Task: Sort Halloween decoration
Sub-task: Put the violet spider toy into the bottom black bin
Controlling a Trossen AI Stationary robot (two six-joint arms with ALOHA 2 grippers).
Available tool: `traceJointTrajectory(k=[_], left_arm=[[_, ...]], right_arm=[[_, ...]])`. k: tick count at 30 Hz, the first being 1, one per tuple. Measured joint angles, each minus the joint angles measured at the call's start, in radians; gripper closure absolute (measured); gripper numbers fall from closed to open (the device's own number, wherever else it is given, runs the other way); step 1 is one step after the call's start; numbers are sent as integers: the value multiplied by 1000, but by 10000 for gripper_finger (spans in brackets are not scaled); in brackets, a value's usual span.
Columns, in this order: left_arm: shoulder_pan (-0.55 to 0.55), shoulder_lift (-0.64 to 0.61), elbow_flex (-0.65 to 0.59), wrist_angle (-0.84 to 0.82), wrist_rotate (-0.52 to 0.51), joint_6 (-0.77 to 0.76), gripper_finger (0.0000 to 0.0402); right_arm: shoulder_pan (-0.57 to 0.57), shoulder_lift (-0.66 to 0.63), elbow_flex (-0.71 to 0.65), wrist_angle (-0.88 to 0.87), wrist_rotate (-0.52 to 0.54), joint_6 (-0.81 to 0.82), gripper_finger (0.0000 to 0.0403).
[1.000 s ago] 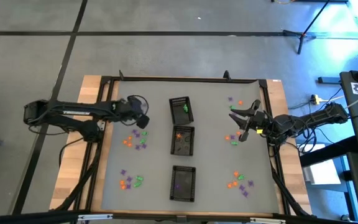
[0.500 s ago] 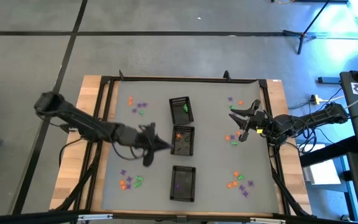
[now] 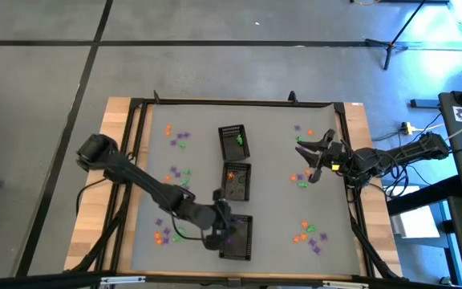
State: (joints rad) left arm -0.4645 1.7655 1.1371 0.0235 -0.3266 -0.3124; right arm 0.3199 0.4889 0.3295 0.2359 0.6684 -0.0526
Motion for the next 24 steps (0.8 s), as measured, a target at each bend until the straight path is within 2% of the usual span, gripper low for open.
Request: traceJointTrajectory(k=[3,11,16,20,24], left_arm=[[1,24,1,-5,27,7,382],[-1,27,1,-11,22,17,278],[7,16,1,-27,22,85,258],[28,-70,2,-191,-4,55,259],[50,-201,2,-442,-157,-55,261]], right_arm=[[0,0,0,0,-16,3,310],[0,0,0,0,-26,4,310],[0,0,0,0,-26,4,310],[0,0,0,-2,-26,2,310],[0,0,0,-3,-26,-4,310]])
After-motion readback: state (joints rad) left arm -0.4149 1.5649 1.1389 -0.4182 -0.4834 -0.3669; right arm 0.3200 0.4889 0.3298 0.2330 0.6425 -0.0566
